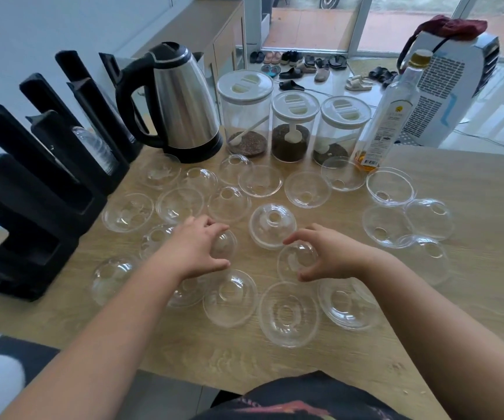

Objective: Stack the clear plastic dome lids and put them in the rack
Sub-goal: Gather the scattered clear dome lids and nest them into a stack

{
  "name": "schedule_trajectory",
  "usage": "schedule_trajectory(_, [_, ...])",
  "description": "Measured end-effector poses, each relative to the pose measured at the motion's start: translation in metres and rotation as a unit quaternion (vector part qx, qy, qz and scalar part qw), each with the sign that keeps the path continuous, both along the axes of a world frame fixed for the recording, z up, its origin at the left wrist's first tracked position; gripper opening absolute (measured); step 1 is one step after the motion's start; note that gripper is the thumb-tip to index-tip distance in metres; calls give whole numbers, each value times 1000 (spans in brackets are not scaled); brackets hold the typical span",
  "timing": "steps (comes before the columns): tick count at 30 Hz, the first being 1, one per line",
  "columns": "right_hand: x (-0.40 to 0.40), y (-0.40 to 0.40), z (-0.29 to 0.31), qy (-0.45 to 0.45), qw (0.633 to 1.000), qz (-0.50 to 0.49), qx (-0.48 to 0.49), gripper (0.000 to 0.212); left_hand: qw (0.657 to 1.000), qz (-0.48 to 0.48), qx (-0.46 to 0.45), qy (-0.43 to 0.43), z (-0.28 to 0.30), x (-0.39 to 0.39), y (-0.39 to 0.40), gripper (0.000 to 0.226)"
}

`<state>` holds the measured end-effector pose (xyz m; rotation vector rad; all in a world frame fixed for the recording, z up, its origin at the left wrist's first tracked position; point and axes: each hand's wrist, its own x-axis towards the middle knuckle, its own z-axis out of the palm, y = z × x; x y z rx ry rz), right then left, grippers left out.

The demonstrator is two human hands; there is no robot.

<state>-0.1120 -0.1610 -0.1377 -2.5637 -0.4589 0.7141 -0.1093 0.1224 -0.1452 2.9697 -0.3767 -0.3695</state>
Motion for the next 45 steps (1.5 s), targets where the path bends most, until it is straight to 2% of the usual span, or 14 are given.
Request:
schedule_trajectory(8, [-8,4,-7,-22,1000,17,-5,79,996,59,-48,45,-8,1,-1,95])
schedule_trajectory(14, [-6,7,-9,-37,998,30,-28,84,993,64,-93,-25,-1,0,-1,88])
schedule_trajectory(18, [-3,3,5,-68,998,8,9,85,981,70,-175,-55,5,-7,-5,85])
schedule_trajectory(28, [32,29,29,-169,982,-33,83,82,970,65,-221,-72,12,1,-11,96])
schedule_trajectory(31, [46,45,19,-157,985,-33,68,76,967,66,-231,-90,15,7,-7,91])
schedule_trajectory(38, [45,47,-13,-118,989,-53,77,76,960,52,-260,-86,25,20,-10,91])
schedule_trajectory(43, [37,28,-13,-101,983,-79,130,111,962,-13,-268,-50,22,28,-39,90])
schedule_trajectory(45, [38,14,-7,-102,984,-85,122,117,961,-29,-273,-37,18,32,-50,90])
